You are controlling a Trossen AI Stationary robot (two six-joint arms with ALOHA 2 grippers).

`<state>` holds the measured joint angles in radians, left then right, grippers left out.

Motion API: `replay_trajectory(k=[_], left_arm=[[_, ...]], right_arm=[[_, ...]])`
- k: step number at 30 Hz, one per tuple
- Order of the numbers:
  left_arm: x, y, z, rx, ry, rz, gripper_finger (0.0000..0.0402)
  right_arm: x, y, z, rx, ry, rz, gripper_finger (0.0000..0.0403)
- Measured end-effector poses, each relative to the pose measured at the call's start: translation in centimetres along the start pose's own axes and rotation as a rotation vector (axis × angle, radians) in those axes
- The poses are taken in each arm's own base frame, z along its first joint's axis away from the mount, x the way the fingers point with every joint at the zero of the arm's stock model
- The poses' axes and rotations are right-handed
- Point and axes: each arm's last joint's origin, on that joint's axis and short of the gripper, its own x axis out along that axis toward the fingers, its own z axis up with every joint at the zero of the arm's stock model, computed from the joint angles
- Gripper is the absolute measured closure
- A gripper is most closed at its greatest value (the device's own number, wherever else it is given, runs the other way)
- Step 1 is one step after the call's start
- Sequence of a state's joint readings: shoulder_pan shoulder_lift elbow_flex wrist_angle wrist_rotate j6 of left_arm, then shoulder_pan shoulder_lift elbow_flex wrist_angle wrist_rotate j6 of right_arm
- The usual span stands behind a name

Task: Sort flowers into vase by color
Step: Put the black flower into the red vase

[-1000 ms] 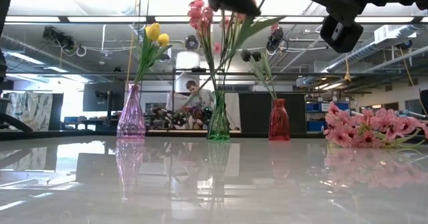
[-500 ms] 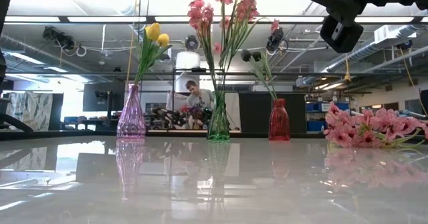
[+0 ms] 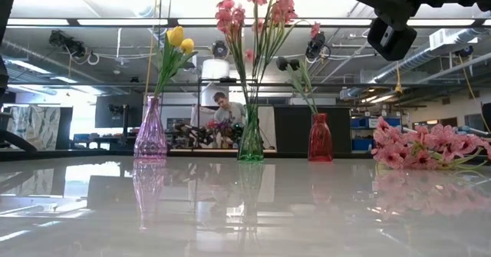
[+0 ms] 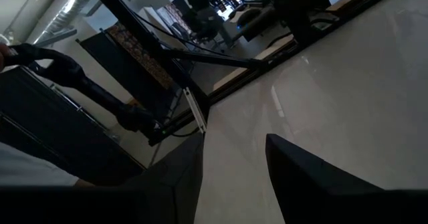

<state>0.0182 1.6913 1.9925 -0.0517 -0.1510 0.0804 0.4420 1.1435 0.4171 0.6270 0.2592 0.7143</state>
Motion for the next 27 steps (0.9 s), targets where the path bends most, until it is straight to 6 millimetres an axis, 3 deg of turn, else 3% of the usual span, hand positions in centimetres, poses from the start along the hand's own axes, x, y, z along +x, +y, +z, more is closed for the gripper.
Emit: replay_trajectory(k=[7, 14, 21, 27], left_arm=[[0.4, 2.5, 1.5, -0.046, -0.188, -0.124, 0.0385], [2.5, 3.5, -1.6, 0.158, -0.123, -0.145, 0.0386], [3.4, 3.2, -4.3, 0.486, 0.009, -0.188, 0.0386], [4.1, 2.1, -5.2, 0.580, -0.038, -0.281, 0.0386]], right_arm=[[0.0, 0.0, 0.0, 0.000, 0.000, 0.000, 0.0231], [0.0, 0.0, 0.0, 0.001, -0.004, 0.004, 0.0231], [0.0, 0.1, 0.1, 0.002, -0.006, 0.006, 0.0231], [0.0, 0.1, 0.1, 0.002, -0.006, 0.005, 0.0231]])
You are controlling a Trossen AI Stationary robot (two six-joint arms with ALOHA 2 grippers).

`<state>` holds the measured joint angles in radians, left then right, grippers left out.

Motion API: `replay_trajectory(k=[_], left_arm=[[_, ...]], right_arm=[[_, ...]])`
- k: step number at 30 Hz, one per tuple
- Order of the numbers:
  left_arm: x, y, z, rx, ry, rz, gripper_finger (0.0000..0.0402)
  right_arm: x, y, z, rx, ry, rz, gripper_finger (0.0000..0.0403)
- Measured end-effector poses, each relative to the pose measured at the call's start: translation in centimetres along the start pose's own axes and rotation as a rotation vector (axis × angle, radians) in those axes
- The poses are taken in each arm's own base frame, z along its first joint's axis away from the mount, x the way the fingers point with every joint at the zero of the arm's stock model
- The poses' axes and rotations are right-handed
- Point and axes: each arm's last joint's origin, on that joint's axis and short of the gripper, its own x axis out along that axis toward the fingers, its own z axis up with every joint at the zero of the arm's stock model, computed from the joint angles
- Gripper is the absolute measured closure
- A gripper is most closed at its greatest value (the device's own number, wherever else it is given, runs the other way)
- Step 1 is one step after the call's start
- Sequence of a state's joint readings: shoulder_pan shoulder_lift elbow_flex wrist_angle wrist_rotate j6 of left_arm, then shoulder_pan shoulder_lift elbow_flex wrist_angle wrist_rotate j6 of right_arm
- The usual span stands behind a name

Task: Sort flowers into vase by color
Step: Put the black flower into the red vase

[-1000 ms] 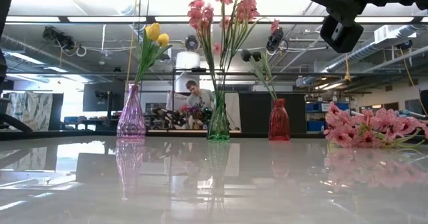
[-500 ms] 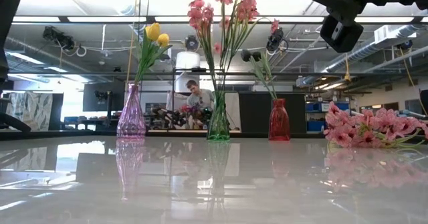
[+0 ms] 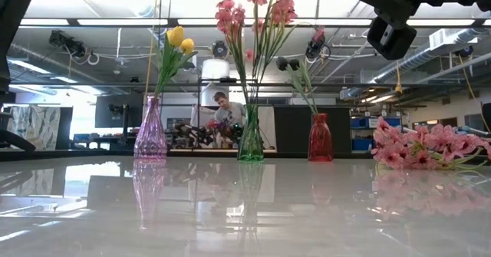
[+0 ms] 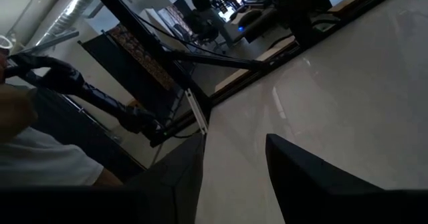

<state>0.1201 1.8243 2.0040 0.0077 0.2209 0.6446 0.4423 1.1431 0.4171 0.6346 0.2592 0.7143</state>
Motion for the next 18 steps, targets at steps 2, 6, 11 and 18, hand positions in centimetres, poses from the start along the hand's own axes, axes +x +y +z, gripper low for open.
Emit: replay_trajectory(k=[2, 6, 11, 18], left_arm=[[0.3, -0.6, -0.3, 0.020, 0.009, -0.024, 0.0386], [1.8, -2.1, -1.4, 0.028, -0.001, -0.039, 0.0386], [3.1, -3.4, -3.0, 0.029, 0.013, -0.059, 0.0386], [4.6, -4.9, -5.8, 0.031, 0.077, -0.080, 0.0386]], right_arm=[[0.0, 0.0, 0.0, 0.000, 0.000, 0.000, 0.0231], [0.0, 0.0, 0.0, 0.001, -0.003, 0.003, 0.0231], [0.0, 0.1, 0.1, 0.003, -0.008, 0.007, 0.0231], [0.0, 0.1, 0.1, 0.002, -0.006, 0.005, 0.0231]])
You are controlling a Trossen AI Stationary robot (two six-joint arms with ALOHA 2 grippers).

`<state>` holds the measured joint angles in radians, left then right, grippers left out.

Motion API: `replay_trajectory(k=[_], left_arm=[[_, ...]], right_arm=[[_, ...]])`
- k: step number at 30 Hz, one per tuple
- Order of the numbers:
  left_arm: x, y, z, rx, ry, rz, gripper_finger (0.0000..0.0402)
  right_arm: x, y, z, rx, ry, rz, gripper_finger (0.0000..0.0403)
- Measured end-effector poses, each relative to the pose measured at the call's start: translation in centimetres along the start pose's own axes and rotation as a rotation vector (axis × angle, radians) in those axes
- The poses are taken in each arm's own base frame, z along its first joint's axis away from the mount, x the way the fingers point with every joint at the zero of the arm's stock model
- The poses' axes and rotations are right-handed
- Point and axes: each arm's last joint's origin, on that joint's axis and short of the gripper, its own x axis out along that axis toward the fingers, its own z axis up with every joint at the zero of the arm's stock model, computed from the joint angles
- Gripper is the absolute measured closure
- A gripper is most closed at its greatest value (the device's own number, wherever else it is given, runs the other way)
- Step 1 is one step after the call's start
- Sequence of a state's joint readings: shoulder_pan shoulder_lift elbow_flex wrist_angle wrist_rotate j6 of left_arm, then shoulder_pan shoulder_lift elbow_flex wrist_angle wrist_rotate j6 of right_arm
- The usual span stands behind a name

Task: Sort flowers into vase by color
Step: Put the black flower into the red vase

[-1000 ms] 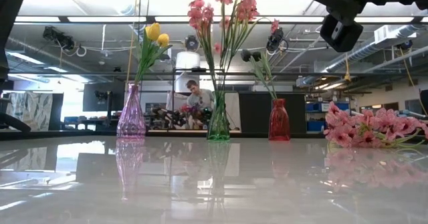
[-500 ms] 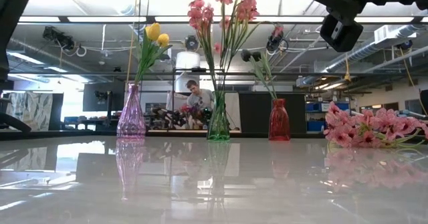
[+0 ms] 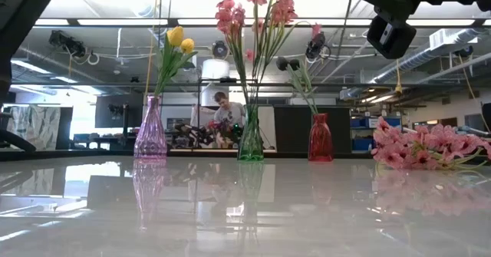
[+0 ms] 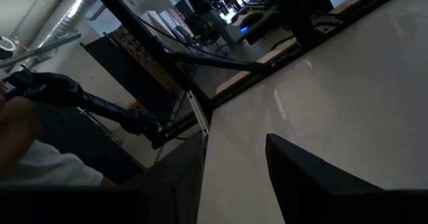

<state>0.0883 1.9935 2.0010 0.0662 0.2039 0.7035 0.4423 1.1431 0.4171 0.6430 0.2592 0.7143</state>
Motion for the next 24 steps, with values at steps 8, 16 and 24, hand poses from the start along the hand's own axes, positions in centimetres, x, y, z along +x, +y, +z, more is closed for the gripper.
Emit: replay_trajectory(k=[8, 16, 24], left_arm=[[1.0, -0.3, -2.4, 0.046, 0.063, 0.027, 0.0386], [1.5, -0.1, -4.7, 0.042, 0.112, 0.040, 0.0386], [2.0, 0.0, -7.0, 0.039, 0.154, 0.049, 0.0386]], right_arm=[[0.0, 0.0, 0.0, 0.002, -0.005, 0.004, 0.0231], [0.0, 0.1, 0.1, 0.004, -0.011, 0.009, 0.0231], [0.0, 0.1, 0.1, 0.004, -0.012, 0.010, 0.0231]])
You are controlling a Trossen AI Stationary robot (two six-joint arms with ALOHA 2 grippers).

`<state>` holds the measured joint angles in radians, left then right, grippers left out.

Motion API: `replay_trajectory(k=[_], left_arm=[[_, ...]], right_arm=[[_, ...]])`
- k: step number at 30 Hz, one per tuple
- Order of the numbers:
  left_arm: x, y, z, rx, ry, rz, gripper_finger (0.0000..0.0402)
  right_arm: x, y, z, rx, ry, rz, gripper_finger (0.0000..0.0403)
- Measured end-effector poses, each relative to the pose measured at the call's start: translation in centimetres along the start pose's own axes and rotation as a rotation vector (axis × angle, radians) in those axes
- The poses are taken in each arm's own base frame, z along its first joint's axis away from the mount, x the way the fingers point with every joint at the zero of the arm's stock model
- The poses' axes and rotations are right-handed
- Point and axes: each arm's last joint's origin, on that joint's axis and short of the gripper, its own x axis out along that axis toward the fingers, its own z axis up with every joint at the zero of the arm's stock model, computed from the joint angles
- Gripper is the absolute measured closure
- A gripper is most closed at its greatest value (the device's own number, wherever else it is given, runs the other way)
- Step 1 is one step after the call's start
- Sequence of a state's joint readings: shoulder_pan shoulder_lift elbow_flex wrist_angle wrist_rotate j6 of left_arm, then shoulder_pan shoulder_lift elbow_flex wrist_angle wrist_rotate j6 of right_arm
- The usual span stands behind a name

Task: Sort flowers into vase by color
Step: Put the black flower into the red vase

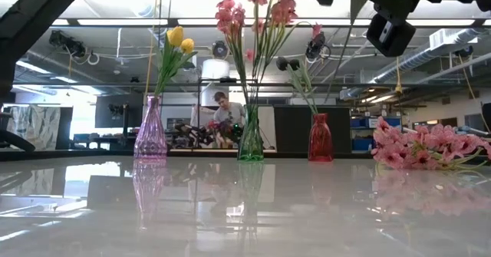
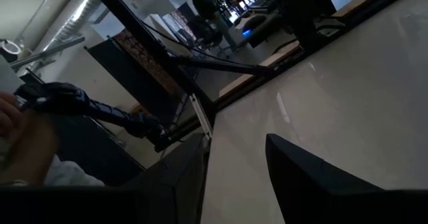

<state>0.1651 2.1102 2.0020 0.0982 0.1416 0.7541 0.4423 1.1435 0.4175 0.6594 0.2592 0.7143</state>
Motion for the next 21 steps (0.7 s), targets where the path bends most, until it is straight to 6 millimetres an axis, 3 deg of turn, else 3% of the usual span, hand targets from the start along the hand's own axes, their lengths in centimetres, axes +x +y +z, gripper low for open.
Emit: replay_trajectory(k=[12, 21], left_arm=[[-0.2, 1.2, -1.2, -0.007, 0.049, 0.058, 0.0386], [0.7, 0.1, -2.1, -0.056, 0.055, 0.044, 0.0386]], right_arm=[[0.0, 0.0, 0.0, 0.000, 0.001, -0.001, 0.0231], [0.0, 0.0, 0.0, 0.000, 0.000, 0.000, 0.0231]])
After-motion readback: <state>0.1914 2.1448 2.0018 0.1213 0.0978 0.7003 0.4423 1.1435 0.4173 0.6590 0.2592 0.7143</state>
